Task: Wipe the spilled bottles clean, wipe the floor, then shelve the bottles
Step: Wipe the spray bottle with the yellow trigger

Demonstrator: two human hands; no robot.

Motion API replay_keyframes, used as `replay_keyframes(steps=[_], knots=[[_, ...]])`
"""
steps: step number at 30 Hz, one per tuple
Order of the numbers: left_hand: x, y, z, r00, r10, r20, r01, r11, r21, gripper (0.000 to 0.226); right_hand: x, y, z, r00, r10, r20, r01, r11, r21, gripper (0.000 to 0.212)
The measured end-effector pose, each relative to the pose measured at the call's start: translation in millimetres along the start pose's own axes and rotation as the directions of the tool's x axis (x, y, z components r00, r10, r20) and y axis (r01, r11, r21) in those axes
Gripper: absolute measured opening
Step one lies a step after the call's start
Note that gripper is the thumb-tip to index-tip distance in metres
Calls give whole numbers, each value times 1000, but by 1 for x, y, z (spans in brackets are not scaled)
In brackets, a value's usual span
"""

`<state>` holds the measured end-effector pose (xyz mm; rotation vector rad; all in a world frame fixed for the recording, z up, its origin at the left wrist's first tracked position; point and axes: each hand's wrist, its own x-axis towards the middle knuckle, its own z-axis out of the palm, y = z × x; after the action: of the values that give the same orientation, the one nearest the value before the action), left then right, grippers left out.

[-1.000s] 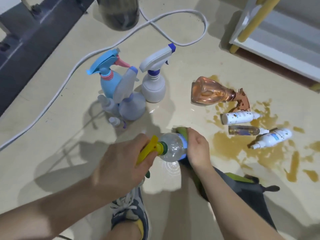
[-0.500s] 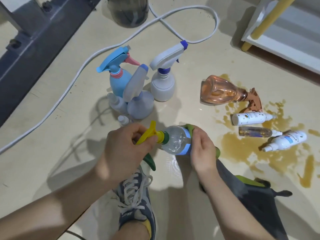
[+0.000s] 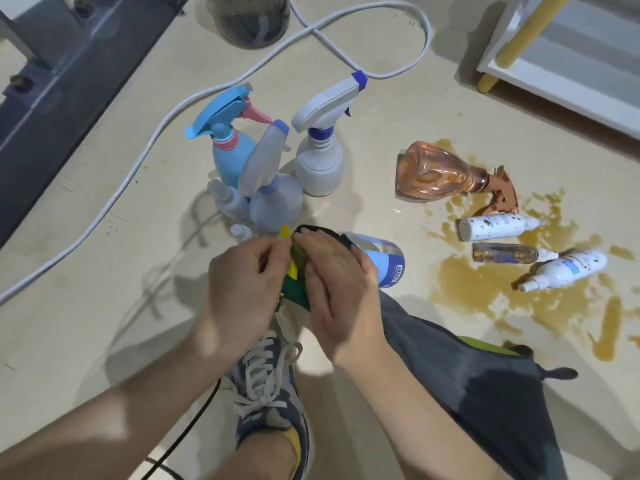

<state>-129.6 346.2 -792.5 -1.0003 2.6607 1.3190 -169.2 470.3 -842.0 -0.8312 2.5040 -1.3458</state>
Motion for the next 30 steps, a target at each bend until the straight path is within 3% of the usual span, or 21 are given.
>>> replay_keyframes(steps=[3, 5, 6, 8, 9, 10, 11, 12, 14, 16, 18, 19, 20, 21, 22, 23, 24, 25, 27, 28, 30], knots=[[-12, -8, 1, 999, -13, 44, 12, 1000, 13, 29, 12, 32, -9, 1000, -26, 12, 27, 999, -32, 31], [-17, -15, 1, 999, 4, 50, -5, 1000, 21, 23, 12, 54, -17, 977, 194, -87, -194, 981, 9, 35], [-18, -17, 2, 998, 29, 51, -31, 998, 50, 21, 11, 69, -22, 922, 374, -97, -365, 926, 101, 35], [-21, -15, 5, 990, 121, 74, -129, 984, 123, 16, 12, 95, -34, 701, 713, -20, -663, 661, 353, 31], [-23, -12, 6, 979, 178, 97, -191, 970, 148, 13, 11, 100, -39, 613, 790, 15, -727, 556, 404, 31], [-24, -9, 7, 964, 238, 121, -257, 951, 172, 14, 10, 98, -40, 591, 806, 18, -740, 534, 409, 31], [-23, -7, 7, 945, 295, 141, -319, 926, 200, 18, 9, 86, -40, 636, 772, -3, -710, 586, 390, 32], [-22, -5, 6, 927, 338, 160, -368, 901, 230, 22, 7, 69, -37, 726, 687, -26, -633, 683, 364, 36], [-20, -7, 6, 881, 436, 183, -472, 837, 279, 26, 1, 35, -30, 908, 417, -46, -393, 884, 252, 37], [-22, -13, 6, 834, 515, 195, -551, 775, 309, 30, -4, 21, -28, 990, 139, -15, -138, 988, 72, 36], [-24, -16, 6, 836, 506, 212, -548, 784, 290, 28, -8, 42, -29, 995, 97, -31, -95, 994, 58, 35], [-23, -17, 6, 852, 481, 205, -522, 804, 284, 24, -8, 57, -31, 975, 210, -66, -201, 971, 130, 36], [-21, -17, 6, 871, 455, 188, -491, 821, 291, 21, -6, 71, -33, 915, 392, -91, -362, 900, 242, 40], [-20, -16, 7, 886, 434, 163, -464, 833, 302, 20, -4, 82, -35, 809, 581, -91, -519, 778, 353, 45], [-19, -14, 9, 899, 417, 133, -437, 846, 305, 22, -4, 91, -35, 712, 697, -80, -607, 670, 428, 45], [-18, -11, 12, 919, 382, 101, -394, 873, 286, 24, -3, 89, -34, 672, 733, -104, -636, 644, 425, 41], [-16, -4, 13, 947, 312, 72, -320, 913, 253, 26, -4, 80, -31, 700, 693, -172, -613, 707, 352, 38], [-14, 0, 15, 974, 220, 46, -225, 954, 200, 24, -7, 63, -25, 773, 589, -234, -541, 806, 241, 36], [-5, 0, 19, 1000, 6, 13, -7, 996, 87, 21, -12, 30, -10, 928, 281, -244, -269, 960, 85, 33], [-1, -1, 18, 996, -88, 18, 87, 995, 38, 21, -13, 21, -3, 971, 118, -208, -117, 993, 18, 34], [1, -8, 15, 980, -200, 21, 201, 979, -34, 24, -7, 29, 1, 984, -130, -122, 123, 990, -65, 36]])
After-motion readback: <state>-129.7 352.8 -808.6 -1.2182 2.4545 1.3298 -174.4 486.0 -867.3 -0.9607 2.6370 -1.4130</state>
